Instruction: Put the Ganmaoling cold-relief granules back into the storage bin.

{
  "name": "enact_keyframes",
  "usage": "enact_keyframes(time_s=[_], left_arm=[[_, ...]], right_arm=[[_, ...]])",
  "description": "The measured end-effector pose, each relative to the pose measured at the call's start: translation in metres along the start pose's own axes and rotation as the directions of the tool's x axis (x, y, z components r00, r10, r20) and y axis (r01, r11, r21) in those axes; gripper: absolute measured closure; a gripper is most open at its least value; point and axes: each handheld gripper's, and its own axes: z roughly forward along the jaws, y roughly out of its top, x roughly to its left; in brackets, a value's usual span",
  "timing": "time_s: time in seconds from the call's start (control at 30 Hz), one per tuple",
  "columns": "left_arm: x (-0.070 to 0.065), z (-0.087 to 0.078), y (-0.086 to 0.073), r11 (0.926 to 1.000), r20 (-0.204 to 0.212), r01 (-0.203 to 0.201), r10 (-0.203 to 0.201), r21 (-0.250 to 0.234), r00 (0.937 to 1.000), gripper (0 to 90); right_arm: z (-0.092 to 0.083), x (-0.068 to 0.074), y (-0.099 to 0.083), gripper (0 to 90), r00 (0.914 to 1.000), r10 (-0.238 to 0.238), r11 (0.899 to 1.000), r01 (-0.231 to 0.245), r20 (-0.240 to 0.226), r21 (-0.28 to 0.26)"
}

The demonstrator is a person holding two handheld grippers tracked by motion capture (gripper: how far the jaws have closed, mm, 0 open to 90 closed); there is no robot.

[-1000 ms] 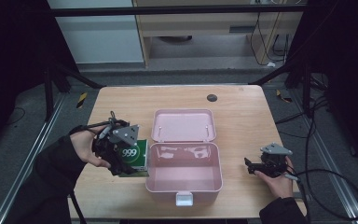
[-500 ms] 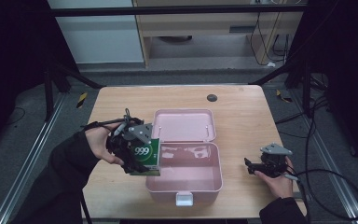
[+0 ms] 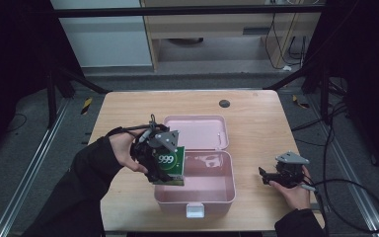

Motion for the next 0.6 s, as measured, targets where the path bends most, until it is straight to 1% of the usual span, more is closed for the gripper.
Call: enact_keyframes(time_s=[0.27,0.37,0.57,0.6], left_arm=[[0.002,0.009,0.006,1.0,0.007,-0.001,0.001,0.003,1.0,14.2],[0.004,0.016,0.008,1.0,0.017,-0.002,0.002,0.009,0.9998,14.2],[0.006,0.024,0.008,0.9999,0.025,-0.005,0.005,0.015,0.9997,14.2],[0.006,0.028,0.008,0.9999,0.026,-0.004,0.003,0.013,0.9997,14.2]], right_arm=[[0.0,0.0,0.0,4.2,1.0,0.0,1.0,0.0,-0.001,0.0],[0.0,0.0,0.0,4.2,1.0,0.001,1.0,-0.001,-0.001,0.001],[0.001,0.001,0.0,4.2,1.0,-0.001,1.0,0.001,-0.002,0.007],[0.001,0.001,0.0,4.2,1.0,-0.001,1.0,0.001,-0.003,0.008]])
